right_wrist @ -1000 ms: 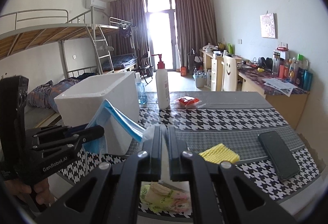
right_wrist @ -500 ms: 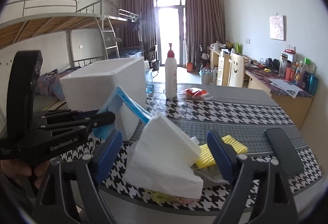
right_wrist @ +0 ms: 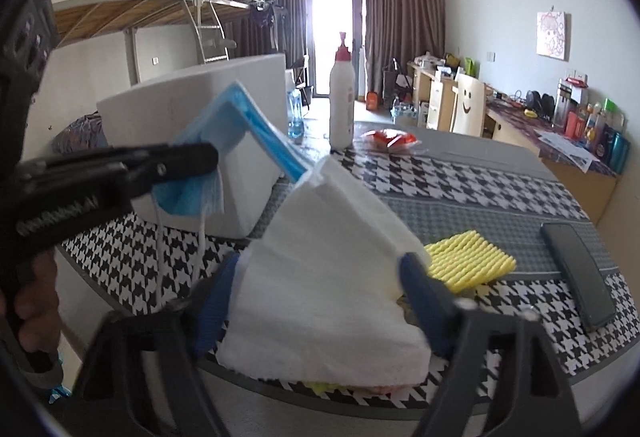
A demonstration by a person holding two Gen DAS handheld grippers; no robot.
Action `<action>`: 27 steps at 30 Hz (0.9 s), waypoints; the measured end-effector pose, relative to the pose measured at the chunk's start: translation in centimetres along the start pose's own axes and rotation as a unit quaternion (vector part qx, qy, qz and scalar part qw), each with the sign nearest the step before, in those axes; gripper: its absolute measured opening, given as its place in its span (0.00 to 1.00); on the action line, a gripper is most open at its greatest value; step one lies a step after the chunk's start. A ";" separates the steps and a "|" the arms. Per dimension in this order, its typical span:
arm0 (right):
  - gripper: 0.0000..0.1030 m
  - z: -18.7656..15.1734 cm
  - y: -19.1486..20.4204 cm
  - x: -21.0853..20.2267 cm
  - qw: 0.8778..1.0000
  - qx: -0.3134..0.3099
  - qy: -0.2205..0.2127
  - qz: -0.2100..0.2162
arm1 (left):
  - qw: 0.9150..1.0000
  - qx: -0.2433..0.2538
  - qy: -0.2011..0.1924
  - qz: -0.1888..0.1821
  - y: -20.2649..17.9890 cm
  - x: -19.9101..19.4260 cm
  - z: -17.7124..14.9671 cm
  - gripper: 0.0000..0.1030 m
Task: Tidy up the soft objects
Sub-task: 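Lift the mask with the left tool while the right tool lifts the tissue toward the foam box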
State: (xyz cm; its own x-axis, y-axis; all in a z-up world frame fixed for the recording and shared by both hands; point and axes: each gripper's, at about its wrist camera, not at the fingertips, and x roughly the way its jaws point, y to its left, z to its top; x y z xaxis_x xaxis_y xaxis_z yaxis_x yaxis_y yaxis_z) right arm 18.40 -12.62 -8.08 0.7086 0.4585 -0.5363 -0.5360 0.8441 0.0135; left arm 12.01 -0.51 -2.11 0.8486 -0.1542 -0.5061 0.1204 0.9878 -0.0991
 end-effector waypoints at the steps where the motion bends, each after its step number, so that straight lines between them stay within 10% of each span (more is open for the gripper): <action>1: 0.46 0.0 -0.2 0.2 1.000 0.005 0.008 0.003 | 1.000 0.001 -0.001 0.000 0.0 -0.1 0.0 0.10; 2: 0.28 0.0 -0.4 0.4 1.000 0.011 0.014 0.005 | 1.000 0.001 -0.001 0.000 0.0 -0.1 0.0 0.10; 7: 0.08 -0.1 -1.2 0.2 0.999 0.027 0.020 -0.004 | 1.000 0.001 -0.005 0.001 0.1 -0.2 0.4 0.09; 27: 0.06 3.7 -2.0 -4.6 0.997 0.043 -0.060 -0.039 | 0.998 0.007 -0.054 -0.001 0.4 -2.7 3.6 0.09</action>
State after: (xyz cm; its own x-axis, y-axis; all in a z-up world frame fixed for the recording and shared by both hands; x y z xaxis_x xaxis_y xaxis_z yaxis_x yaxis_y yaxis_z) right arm 17.90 -15.34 -2.52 0.7992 0.4152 -0.4346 -0.4390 0.8971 0.0498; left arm 11.61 0.33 2.25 0.8993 -0.1535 -0.4096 0.1285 0.9878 -0.0881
